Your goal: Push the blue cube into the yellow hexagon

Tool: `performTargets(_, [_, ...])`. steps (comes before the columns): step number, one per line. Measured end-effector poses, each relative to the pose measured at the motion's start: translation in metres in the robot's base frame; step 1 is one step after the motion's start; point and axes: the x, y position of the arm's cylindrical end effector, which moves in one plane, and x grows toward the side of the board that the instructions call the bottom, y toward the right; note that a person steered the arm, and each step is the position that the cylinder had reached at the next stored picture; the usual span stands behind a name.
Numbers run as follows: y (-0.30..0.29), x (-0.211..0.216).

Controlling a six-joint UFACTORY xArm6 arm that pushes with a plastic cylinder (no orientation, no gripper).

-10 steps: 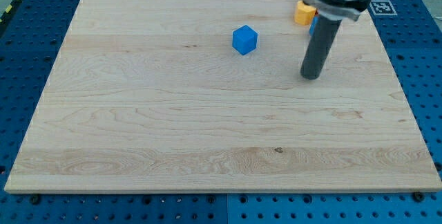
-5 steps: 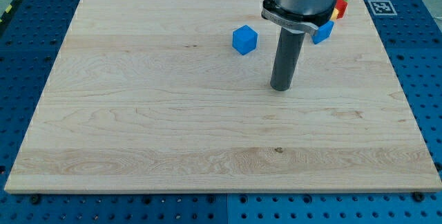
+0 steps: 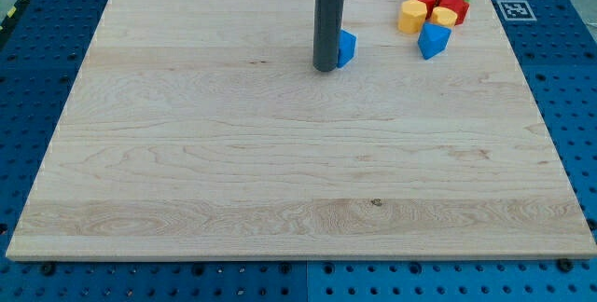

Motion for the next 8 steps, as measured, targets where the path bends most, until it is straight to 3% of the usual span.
performTargets(2, [-0.017, -0.010])
performTargets(7, [0.043, -0.021])
performTargets(8, [0.007, -0.031])
